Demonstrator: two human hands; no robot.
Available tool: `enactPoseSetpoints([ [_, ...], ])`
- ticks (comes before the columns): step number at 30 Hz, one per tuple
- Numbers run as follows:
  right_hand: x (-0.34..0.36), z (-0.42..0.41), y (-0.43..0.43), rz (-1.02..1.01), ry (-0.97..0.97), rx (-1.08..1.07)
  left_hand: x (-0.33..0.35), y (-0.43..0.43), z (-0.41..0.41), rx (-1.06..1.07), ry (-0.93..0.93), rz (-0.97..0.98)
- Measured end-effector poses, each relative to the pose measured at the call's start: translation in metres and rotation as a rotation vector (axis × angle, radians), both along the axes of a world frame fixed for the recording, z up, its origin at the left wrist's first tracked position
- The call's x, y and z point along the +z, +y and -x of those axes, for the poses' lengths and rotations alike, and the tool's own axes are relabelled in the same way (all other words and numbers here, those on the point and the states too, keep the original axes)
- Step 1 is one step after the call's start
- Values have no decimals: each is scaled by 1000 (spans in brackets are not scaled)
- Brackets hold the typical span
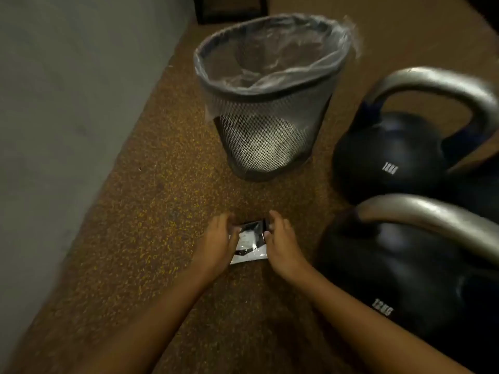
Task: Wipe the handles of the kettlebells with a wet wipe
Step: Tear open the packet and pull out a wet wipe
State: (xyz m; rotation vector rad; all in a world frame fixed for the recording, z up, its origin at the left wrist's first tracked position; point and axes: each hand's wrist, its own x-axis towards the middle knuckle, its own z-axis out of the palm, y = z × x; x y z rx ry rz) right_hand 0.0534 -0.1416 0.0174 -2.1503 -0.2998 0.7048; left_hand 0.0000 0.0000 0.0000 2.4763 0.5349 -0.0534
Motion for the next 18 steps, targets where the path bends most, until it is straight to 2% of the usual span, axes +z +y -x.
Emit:
enactPoseSetpoints([
  [7,-37,-1,20,20,154,-139,-29,2,0,29,9,141],
  [10,-38,0,25,4,192,-188,-29,1,-3,56,-10,137],
  [18,-31,4,38,-229,363,-277,-35,-6,4,83,-58,180],
])
